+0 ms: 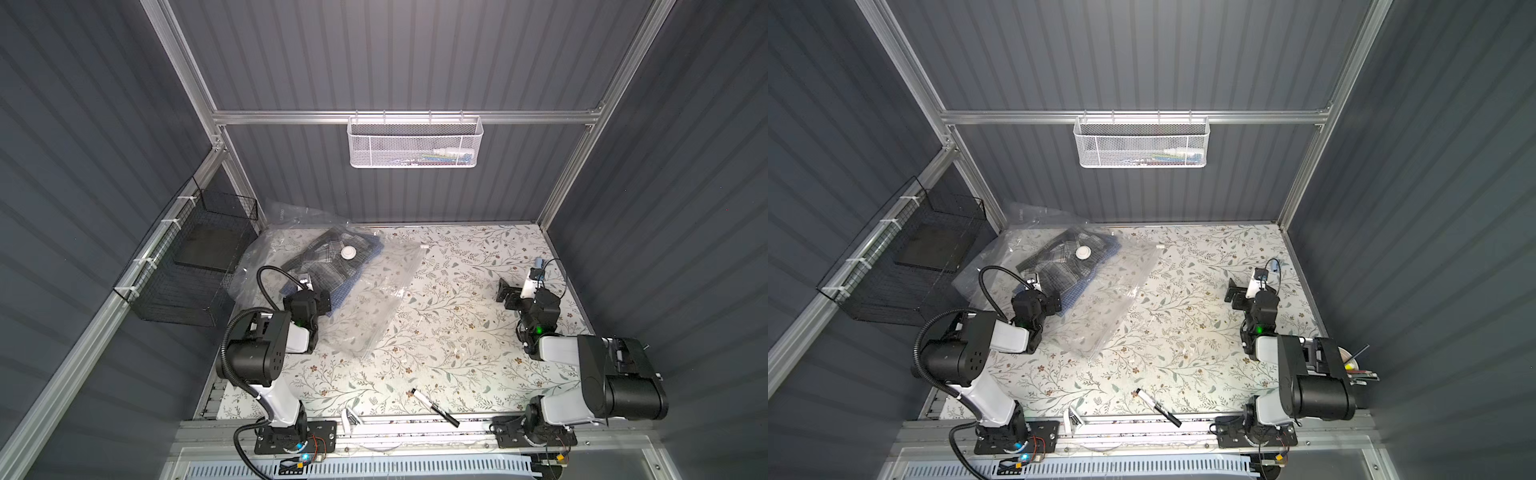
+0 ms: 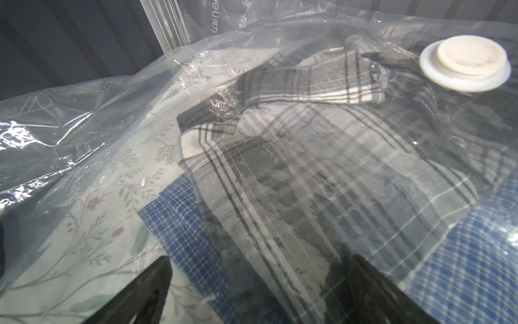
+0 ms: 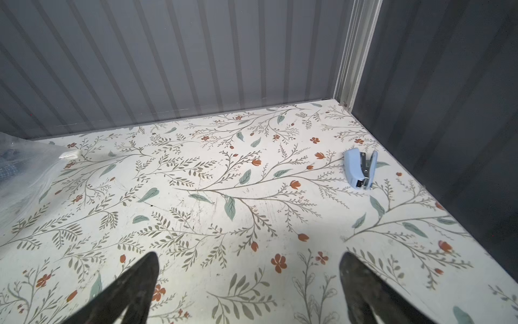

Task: Take the shirt out of the vacuum bag
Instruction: Open the vacuum bag at the center of the board.

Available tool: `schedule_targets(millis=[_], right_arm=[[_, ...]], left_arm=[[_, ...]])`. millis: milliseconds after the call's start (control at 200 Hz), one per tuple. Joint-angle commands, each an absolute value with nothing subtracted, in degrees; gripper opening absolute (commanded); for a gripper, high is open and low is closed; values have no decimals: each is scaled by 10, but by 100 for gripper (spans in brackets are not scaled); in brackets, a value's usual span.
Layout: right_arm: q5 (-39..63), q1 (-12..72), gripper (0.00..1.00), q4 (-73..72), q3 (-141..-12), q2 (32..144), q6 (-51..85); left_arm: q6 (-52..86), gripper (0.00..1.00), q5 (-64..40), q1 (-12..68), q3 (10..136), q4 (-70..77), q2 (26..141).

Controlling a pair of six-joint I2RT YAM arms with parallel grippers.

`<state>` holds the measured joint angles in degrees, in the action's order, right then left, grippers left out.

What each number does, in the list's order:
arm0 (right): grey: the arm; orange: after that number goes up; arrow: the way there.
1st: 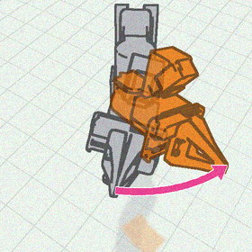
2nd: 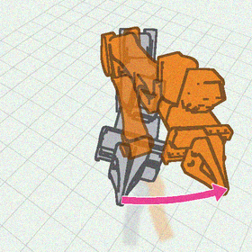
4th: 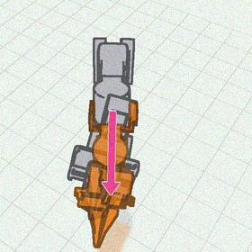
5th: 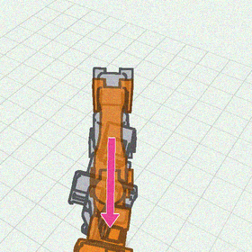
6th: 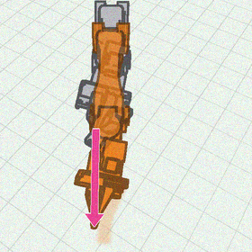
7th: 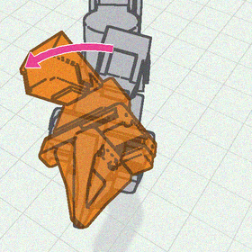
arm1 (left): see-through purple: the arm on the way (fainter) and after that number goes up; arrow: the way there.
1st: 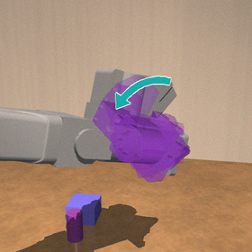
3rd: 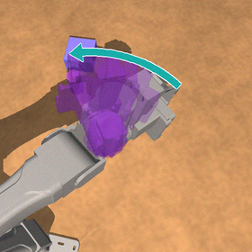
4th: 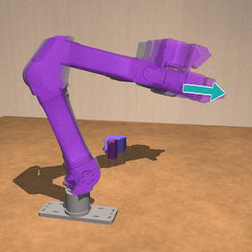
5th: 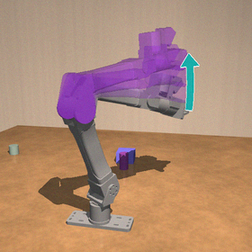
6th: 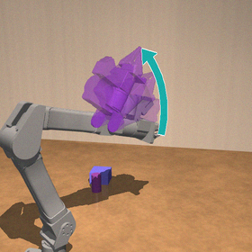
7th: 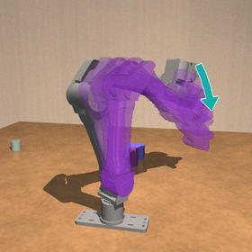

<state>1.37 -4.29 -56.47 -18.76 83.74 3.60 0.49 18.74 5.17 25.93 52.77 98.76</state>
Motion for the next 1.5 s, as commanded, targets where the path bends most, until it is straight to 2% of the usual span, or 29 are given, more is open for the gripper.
schedule_targets(millis=[0, 1251, 1306, 1396, 1491], right_arm=[[18, -40, 99, -566, -186, 838, 32], [54, -61, 99, -562, -189, 841, 47], [54, -61, 92, -560, -188, 839, 45], [41, -57, 82, -526, -205, 823, 47], [13, -57, 79, -295, -308, 767, 55]], left_arm=[[8, 99, 183, 52, 266, 530, 983], [7, 98, 180, 52, 266, 529, 982], [4, 95, 176, 52, 266, 533, 980], [-5, 87, 170, 53, 322, 398, 939], [9, 82, 185, 56, 411, 226, 893]])
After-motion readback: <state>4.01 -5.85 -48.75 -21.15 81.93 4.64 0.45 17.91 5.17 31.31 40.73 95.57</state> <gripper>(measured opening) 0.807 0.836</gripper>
